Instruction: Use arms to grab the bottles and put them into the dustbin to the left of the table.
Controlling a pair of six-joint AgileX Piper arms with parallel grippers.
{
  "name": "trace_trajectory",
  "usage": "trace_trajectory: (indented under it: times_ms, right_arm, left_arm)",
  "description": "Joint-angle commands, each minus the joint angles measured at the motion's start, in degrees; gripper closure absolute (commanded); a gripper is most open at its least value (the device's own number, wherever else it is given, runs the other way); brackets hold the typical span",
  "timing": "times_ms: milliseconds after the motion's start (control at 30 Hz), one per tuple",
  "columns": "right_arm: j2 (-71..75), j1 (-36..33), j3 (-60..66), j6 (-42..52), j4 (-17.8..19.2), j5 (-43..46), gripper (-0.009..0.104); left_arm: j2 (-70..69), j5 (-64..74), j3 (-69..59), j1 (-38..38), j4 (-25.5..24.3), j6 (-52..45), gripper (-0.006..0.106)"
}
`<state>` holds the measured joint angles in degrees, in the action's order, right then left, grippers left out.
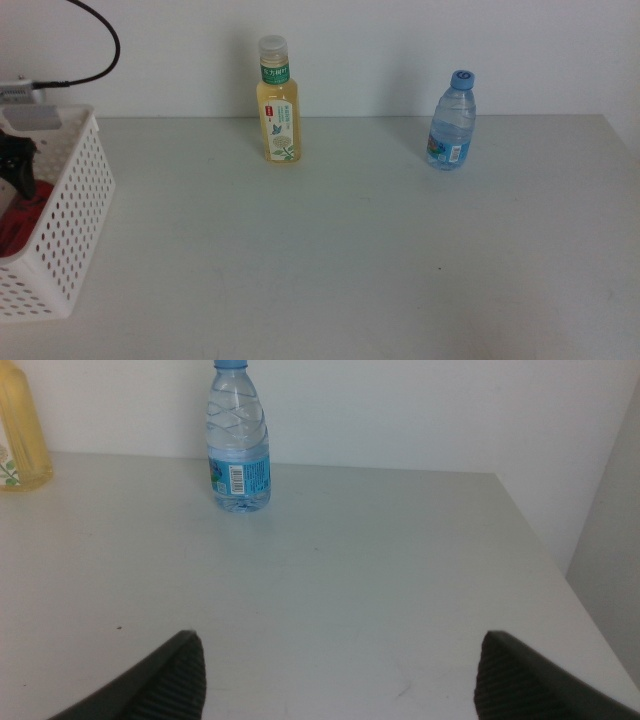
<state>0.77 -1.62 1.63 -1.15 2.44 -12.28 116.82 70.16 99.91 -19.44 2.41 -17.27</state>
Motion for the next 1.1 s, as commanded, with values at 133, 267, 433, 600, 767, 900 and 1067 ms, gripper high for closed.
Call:
trace_trajectory:
  times_ms: [133, 267, 433, 600, 767, 900, 1067]
  right_arm:
    - [1.21, -0.1, -0.55, 0.35, 0.47, 4.1, 0.001]
    - [1.21, -0.1, -0.55, 0.35, 0.47, 4.1, 0.001]
    - [1.21, -0.1, -0.55, 0.35, 0.47, 4.1, 0.001]
    - [1.21, -0.1, -0.55, 0.35, 0.47, 4.1, 0.001]
    - [1.21, -0.1, -0.55, 0.35, 0.47, 4.1, 0.001]
    - [1.21, -0.1, -0.55, 0.35, 0.47, 4.1, 0.001]
    - [1.21, -0.1, -0.55, 0.35, 0.47, 4.1, 0.001]
  left_arm:
    - [-8.46, 5.3, 2.93, 2.02, 3.44, 1.17, 0.007]
    - [-13.15, 4.16, 2.93, 5.94, 4.15, 5.09, 0.007]
    - [-19.71, 2.26, 2.88, 11.04, 4.88, 6.07, 0.007]
    - [-25.18, 1.55, 2.87, 18.02, 3.74, 6.07, 0.007]
    - [-28.17, 1.24, 2.55, 24.95, 2.15, 8.61, 0.007]
    - [-34.1, -8.34, -5.35, 30.67, -0.78, 13.87, 0.007]
    - [-45.97, -28.5, -23.36, 36.39, -3.65, 14.91, 0.007]
